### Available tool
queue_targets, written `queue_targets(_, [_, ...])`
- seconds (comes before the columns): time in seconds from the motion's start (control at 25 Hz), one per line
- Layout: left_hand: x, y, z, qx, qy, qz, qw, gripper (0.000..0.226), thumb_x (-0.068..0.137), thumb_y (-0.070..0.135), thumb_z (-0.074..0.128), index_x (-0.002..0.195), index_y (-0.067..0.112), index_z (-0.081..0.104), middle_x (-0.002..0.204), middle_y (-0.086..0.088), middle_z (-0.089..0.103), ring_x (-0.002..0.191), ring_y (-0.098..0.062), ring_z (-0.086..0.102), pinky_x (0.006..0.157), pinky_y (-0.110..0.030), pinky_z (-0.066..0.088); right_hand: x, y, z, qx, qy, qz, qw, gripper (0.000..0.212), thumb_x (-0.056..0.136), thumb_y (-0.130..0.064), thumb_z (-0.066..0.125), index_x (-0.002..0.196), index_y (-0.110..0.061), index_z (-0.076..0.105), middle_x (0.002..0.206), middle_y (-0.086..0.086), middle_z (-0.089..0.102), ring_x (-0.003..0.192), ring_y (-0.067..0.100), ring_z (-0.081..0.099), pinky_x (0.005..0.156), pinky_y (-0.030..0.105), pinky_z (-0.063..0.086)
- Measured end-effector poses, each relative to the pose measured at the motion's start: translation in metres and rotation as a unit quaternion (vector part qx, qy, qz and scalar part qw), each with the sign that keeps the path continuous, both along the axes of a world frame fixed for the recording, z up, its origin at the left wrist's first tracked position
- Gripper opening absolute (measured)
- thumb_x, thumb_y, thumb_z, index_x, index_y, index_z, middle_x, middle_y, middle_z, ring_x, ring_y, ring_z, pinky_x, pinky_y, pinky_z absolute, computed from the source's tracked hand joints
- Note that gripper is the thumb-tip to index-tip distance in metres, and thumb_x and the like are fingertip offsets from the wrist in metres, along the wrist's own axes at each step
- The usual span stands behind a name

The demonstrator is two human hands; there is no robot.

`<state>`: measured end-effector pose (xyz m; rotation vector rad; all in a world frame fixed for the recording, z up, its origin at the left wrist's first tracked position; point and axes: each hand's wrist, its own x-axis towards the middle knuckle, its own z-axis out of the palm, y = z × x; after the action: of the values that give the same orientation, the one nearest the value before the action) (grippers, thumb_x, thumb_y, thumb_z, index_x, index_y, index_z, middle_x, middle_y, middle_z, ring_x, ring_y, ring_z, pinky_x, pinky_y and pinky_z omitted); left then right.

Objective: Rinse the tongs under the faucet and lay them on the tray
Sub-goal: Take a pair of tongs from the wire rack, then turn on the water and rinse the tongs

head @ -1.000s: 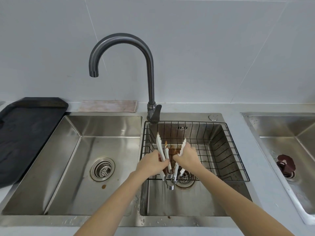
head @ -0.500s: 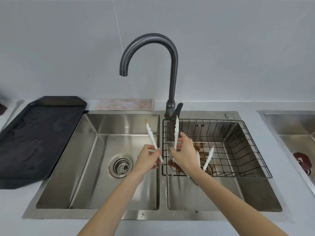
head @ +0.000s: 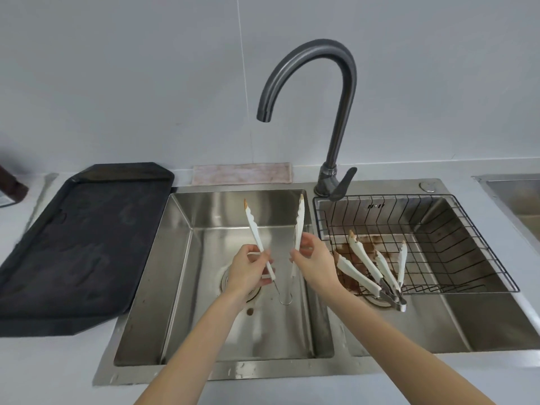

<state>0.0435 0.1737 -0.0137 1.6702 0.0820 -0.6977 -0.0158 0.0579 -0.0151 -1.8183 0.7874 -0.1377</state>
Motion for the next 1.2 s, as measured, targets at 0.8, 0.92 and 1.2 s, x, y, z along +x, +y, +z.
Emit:
queue_targets(0.8, [0.046, 0.026, -0.009, -0.017, 0.01, 0.009, 1.0, 0.017, 0.092, 0.019, 0.054, 0.107, 0.011, 0.05, 0.088, -0.005, 0.063, 0.088, -0.025, 0.063, 0.063, -0.026, 0.056, 0.085, -0.124, 0.031, -0.086, -0.004, -0.186, 0.979, 0.053, 0.094, -0.026, 0.05, 0.142, -0.014, 0.033, 0.14, 0.013, 0.048, 0.123, 0.03, 0.054, 0.098, 0.039, 0.048])
queue_targets(0.92, [0.042, 0.026, -0.012, -0.001, 0.008, 0.009, 1.0, 0.014, 0.092, 0.019, 0.054, 0.105, 0.013, 0.05, 0.09, -0.006, 0.065, 0.086, -0.024, 0.064, 0.073, -0.035, 0.056, 0.086, -0.132, 0.026, -0.102, -0.006, -0.196, 0.975, 0.034, 0.096, -0.018, 0.046, 0.128, -0.008, 0.045, 0.128, 0.014, 0.057, 0.111, 0.031, 0.062, 0.068, 0.024, 0.05])
queue_targets(1.2, [0.038, 0.03, -0.012, -0.002, 0.009, 0.003, 1.0, 0.004, 0.092, 0.019, 0.053, 0.096, 0.018, 0.051, 0.087, -0.004, 0.065, 0.069, -0.016, 0.064, 0.074, -0.034, 0.056, 0.079, -0.136, 0.016, -0.123, 0.003, -0.182, 0.976, 0.029, 0.097, -0.013, 0.039, 0.123, -0.003, 0.046, 0.109, 0.016, 0.061, 0.109, 0.031, 0.062, 0.055, 0.016, 0.038])
